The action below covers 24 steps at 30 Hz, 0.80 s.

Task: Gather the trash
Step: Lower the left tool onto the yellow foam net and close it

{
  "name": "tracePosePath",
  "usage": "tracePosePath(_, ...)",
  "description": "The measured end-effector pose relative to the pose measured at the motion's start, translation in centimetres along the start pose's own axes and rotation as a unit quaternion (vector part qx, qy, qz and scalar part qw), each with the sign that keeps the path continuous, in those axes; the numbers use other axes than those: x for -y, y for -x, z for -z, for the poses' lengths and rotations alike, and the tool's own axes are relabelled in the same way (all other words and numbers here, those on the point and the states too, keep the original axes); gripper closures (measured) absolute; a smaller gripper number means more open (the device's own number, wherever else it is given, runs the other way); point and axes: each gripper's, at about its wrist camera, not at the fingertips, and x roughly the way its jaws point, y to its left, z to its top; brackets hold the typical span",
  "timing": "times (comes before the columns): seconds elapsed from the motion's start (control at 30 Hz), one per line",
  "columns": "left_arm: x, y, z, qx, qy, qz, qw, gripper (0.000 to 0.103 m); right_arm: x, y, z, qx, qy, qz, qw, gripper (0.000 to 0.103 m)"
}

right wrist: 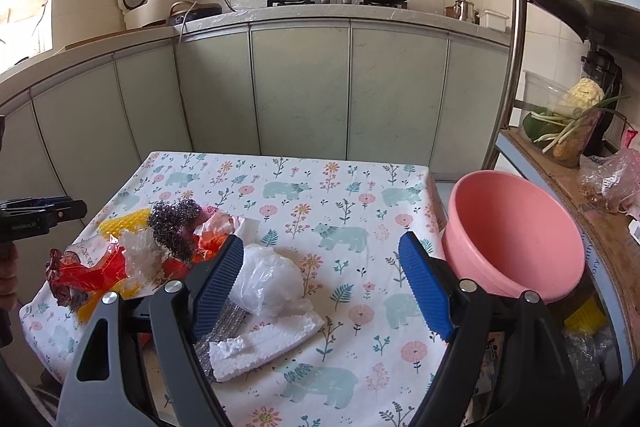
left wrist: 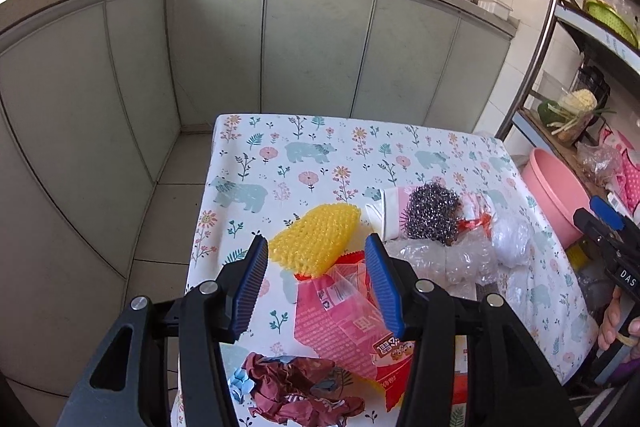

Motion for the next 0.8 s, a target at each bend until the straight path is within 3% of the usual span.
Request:
tracePosePath(0.33, 0.2, -4.3, -0.6, -0.057, -0.019, 0.003, 0.9982, 0.059, 0.1, -1.2, 0.4, -0.032, -0.011, -0.043, 0.998, 0.023)
tracePosePath(0.5, -0.3, -6.1, -0.4, -0.086, -0.01, -0.001, 0.9962, 0.074, -0.3, -1.9, 0.6, -0.049, -0.009, -0.065, 0.997, 0.025)
tracePosePath(0.63, -0.9, -6.5, -0.3, -0.087, 0.002, 0.006, 0.9962, 0.092, -0.6, -2.3, 0.8, -0.057, -0.003, -0.073, 0.996, 0.025)
tracePosePath(0.8, -1.3, -5.6, -0.6, -0.069, 0.011, 0.014, 0.9975, 0.095, -0.8, -2.8, 0.8, -0.063, 0.0, -0.083, 0.995, 0.025)
